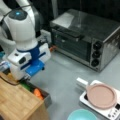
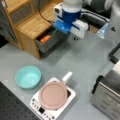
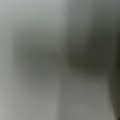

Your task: Open the drawer. Pick up the carrot. Put the carrots in the drawer.

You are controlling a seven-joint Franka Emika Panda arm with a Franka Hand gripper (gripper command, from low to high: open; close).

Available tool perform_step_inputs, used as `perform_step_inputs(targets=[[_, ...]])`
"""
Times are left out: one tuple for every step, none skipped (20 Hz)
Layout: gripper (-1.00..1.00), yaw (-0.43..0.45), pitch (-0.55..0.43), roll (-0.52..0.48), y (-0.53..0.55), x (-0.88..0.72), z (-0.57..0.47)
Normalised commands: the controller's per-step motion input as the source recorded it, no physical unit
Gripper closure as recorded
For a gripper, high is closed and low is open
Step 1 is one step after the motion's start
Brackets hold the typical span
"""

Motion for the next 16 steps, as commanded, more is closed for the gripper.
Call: perform_step_inputs(targets=[[-1.0, 0.155, 0.036, -0.066, -0.18, 0.08, 0.04], [-1.0, 0.144, 0.03, -0.05, -0.14, 0.09, 0.04], [-1.0, 0.136, 0.026, -0.042, -0.09, 0.1, 0.04], [-1.0, 0.134, 0.026, -0.04, -0.05, 0.1, 0.05], [-1.0, 0.116, 0.028, -0.034, 0.0, 0.11, 0.05], [-1.0, 0.103, 0.029, -0.032, 0.05, 0.12, 0.06], [-1.0, 0.098, 0.029, -0.031, 0.08, 0.13, 0.06], [-1.0, 0.08, 0.026, -0.026, 0.11, 0.14, 0.07], [-1.0, 0.073, 0.026, -0.024, 0.13, 0.14, 0.07], [-1.0, 0.055, 0.019, -0.015, 0.15, 0.15, 0.08], [-1.0, 0.044, 0.018, -0.011, 0.15, 0.15, 0.08], [-1.0, 0.029, 0.013, 0.004, 0.17, 0.15, 0.08], [-1.0, 0.018, 0.01, 0.016, 0.19, 0.16, 0.08], [-1.0, 0.009, 0.011, 0.02, 0.19, 0.16, 0.08], [-1.0, 0.001, 0.013, 0.031, 0.21, 0.16, 0.08], [-1.0, -0.008, 0.013, 0.052, 0.22, 0.17, 0.08]])
